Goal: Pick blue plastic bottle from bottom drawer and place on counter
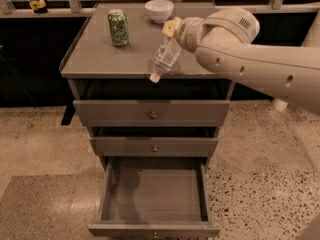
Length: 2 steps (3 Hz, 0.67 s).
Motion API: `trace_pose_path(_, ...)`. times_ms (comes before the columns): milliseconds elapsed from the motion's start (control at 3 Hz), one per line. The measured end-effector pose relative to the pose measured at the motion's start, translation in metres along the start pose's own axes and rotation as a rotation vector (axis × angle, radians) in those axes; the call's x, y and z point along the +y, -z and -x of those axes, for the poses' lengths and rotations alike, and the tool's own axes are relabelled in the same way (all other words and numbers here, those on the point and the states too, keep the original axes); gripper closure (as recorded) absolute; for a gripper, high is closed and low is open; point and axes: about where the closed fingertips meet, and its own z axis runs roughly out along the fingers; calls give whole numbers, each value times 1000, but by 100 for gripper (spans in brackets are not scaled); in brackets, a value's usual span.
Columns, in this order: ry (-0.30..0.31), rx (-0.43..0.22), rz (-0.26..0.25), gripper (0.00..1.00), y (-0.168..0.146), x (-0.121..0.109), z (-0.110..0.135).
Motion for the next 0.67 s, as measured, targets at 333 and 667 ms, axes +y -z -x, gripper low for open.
trace_pose_path(333,-7,94,-4,100,-13,-11,-64)
trace_pose_path(667,-10,133,-31,100,-8,-27,-89)
